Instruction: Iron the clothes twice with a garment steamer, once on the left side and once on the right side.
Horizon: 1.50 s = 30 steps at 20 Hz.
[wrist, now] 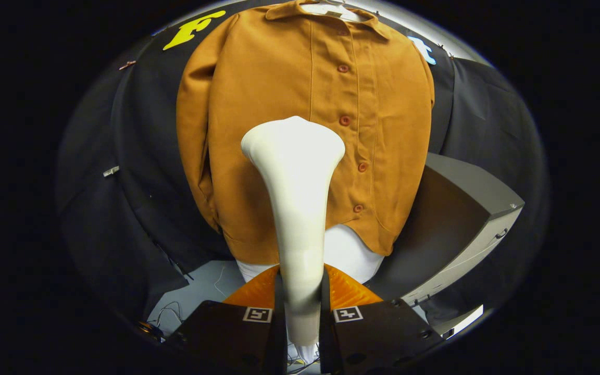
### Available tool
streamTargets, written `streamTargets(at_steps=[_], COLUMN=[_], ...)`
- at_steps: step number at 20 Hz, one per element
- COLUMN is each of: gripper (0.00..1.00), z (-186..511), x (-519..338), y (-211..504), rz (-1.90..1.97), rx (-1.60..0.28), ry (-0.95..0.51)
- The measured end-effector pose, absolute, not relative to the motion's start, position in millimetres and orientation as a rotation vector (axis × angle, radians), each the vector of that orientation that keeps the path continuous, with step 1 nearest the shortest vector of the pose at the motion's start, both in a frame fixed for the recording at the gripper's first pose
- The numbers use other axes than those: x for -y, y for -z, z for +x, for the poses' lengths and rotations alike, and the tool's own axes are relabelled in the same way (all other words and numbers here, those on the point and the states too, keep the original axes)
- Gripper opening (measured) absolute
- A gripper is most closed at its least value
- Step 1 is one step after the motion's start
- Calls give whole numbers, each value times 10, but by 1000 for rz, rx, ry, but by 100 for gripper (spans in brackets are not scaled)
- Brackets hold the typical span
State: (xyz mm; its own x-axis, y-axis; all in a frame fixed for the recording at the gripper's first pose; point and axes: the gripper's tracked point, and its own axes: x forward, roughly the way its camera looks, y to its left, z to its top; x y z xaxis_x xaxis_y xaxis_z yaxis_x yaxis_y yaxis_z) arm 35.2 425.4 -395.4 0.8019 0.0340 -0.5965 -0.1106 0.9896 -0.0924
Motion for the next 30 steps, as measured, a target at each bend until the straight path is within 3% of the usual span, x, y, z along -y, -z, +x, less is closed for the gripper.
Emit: streamTargets(at_steps=[17,30], gripper=[28,27], z=[325,-3], x=[-3809,-3327], y=[1495,647], rz=[-37,-23], rx=[-247,-113], ry=[-129,-121])
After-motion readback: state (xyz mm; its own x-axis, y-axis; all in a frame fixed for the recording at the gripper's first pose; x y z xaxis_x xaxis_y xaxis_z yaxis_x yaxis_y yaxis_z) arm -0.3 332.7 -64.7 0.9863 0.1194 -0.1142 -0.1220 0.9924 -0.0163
